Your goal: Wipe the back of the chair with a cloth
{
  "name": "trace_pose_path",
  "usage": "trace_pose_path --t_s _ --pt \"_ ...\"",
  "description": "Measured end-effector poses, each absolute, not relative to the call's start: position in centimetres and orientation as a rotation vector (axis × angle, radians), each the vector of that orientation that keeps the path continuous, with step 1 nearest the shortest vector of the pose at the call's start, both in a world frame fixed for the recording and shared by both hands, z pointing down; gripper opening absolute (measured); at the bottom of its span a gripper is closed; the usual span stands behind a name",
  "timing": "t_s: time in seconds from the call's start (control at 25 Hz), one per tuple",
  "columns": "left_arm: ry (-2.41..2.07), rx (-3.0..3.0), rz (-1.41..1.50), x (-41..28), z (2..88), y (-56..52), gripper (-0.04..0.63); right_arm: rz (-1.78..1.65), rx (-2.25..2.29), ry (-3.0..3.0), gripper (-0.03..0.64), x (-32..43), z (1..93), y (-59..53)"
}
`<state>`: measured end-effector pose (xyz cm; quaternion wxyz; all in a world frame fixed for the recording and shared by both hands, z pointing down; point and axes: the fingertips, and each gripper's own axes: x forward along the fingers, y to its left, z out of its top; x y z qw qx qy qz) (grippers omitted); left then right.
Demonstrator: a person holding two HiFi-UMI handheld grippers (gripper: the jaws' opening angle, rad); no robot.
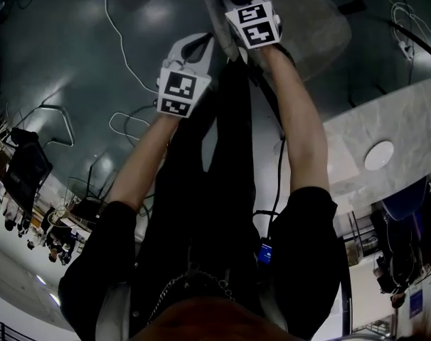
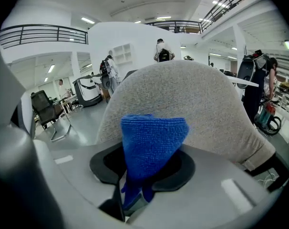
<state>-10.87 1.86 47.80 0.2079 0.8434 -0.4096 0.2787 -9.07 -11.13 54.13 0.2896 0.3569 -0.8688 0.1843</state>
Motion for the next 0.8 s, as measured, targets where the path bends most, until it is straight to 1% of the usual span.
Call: trace_pose_path --t_s 0.32,0.56,0.8 --pt "-1.126 2.368 0.783 -10.7 48.0 3.0 0.011 0.529 0.905 -2.336 0.13 -9.4 54.8 -7.8" --pt "-1.096 2.396 0.795 -10.2 47.9 3.3 0.011 0.519 0.776 -2.355 0.132 -9.8 54.8 -4.9" --pt "-1.057 2.44 0.788 -8.4 47.4 1.8 0.011 0.569 0.861 -2.371 0.134 -8.2 54.0 -5.7"
